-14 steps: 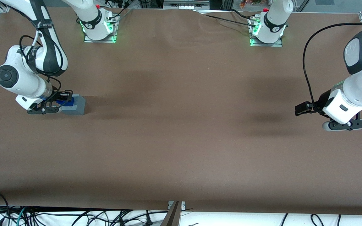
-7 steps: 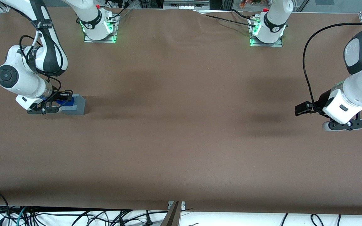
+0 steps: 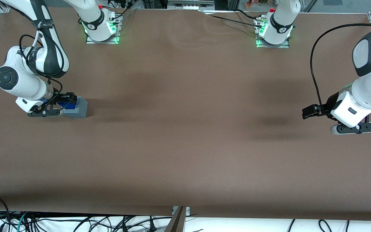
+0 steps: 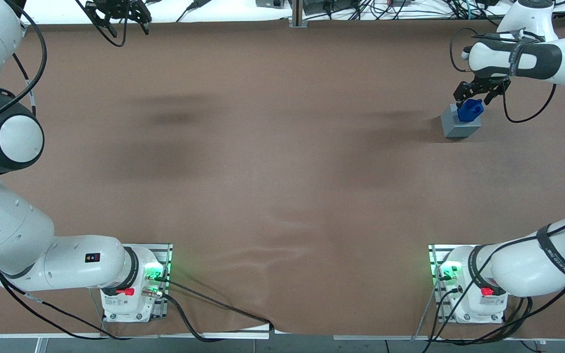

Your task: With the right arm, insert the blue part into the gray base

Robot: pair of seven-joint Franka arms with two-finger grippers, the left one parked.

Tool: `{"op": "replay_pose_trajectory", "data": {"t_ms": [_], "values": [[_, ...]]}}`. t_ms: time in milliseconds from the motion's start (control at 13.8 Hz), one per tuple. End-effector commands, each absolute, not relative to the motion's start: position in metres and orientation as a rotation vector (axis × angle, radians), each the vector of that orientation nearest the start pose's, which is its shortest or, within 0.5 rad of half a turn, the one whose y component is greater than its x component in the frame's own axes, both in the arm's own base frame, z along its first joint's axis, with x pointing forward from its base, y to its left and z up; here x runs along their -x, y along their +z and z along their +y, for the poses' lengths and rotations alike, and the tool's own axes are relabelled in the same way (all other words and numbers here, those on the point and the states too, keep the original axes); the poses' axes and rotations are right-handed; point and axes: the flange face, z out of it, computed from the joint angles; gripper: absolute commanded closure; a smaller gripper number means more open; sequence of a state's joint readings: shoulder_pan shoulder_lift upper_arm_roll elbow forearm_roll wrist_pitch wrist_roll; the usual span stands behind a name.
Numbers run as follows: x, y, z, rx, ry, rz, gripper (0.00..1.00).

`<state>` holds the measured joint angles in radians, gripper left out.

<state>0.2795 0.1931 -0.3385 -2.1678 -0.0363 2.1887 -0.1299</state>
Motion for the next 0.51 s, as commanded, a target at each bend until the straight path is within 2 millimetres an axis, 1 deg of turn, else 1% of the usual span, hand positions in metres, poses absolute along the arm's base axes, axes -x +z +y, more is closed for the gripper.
{"op": "replay_pose_trajectory", "data": {"t_ms": [0,73,145,291,436], "values": [[-0.533,0.331,-0.029,3.170,0.289,-0.133,0.02],[-0.534,0.344,-0.029,3.164,0.306,-0.132,0.02],[-0.535,0.363,-0.029,3.156,0.319,-0.129,0.02],[-0.540,0.405,-0.029,3.141,0.378,-0.124,0.02],[-0.550,0.452,-0.027,3.142,0.403,-0.090,0.01]]}}
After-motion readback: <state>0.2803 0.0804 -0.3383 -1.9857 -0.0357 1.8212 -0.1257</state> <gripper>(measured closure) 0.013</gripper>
